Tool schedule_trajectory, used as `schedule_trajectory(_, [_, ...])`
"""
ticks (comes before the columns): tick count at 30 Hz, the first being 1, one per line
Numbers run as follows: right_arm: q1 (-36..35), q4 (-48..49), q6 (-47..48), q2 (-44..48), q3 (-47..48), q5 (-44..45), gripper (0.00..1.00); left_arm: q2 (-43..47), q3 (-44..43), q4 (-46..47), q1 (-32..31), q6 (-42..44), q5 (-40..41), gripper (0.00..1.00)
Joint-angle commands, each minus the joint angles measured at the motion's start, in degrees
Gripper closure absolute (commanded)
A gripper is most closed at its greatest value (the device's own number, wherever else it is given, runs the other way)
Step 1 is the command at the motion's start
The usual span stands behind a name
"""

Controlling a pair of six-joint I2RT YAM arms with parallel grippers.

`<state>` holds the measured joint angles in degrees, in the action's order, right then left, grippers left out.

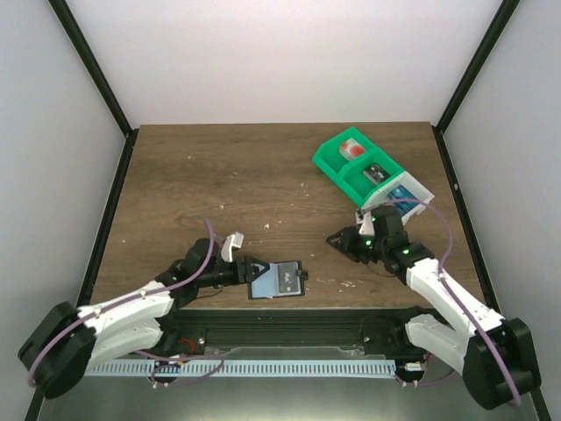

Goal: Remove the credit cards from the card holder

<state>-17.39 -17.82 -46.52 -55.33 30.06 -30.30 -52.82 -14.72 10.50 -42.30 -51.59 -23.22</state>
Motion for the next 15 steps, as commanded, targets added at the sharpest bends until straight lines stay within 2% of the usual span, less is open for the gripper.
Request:
schedule_trajectory(1, [-10.10, 3.63, -5.69, -1.32, -1.26, 6.69, 0.69, -7.99, 2.82, 12.25, 0.13, -6.64, -7.88, 0.41])
schedule_trajectory(8, [-24.66, 13.17, -9.22, -7.76, -4.51, 8.25, 0.62, -17.25, 2.44, 13.26, 0.13, -4.75, -7.13, 0.45])
schedule_trajectory(15, [-30.98, 20.27, -10.03, -9.90, -6.74, 9.32, 0.54, -19.16, 3.29, 10.54, 0.14, -3.74, -5.10, 0.44])
